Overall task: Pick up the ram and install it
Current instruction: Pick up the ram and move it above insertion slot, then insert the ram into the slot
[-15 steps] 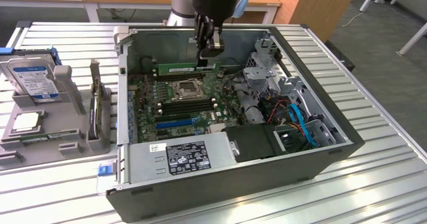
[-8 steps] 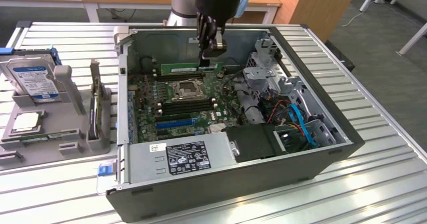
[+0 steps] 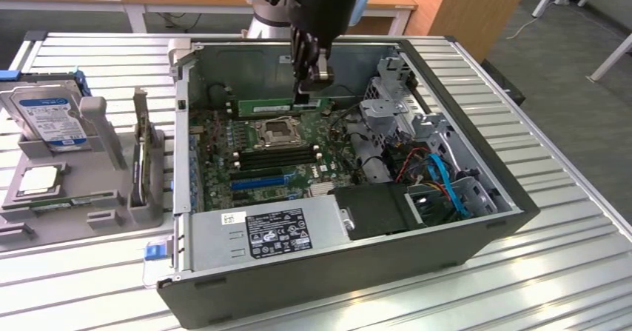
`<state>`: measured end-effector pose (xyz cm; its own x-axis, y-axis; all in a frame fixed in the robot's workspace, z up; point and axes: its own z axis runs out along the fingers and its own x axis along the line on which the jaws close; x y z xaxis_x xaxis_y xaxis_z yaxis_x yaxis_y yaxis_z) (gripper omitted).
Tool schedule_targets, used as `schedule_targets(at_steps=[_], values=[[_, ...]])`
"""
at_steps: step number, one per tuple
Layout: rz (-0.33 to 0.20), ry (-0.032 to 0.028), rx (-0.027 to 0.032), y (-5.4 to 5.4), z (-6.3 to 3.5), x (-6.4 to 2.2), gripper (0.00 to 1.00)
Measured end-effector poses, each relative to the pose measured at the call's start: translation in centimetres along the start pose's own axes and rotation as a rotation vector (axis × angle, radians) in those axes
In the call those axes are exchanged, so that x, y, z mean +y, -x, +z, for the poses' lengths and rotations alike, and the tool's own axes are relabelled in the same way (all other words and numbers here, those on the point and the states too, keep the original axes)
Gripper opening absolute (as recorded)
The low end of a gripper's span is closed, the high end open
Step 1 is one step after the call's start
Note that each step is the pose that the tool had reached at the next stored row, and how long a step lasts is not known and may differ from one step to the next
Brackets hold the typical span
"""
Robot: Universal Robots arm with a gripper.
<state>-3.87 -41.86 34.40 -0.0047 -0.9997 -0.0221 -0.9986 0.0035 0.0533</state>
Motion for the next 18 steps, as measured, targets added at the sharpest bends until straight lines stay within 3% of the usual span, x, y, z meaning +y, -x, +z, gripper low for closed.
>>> schedule_targets(at_steps=[7, 18], values=[[0.0, 0.0001, -0.0001, -0.02, 0.93, -0.05, 0.11], [0.0, 0.0, -0.0001, -0.29, 0.98, -0.05, 0.11]])
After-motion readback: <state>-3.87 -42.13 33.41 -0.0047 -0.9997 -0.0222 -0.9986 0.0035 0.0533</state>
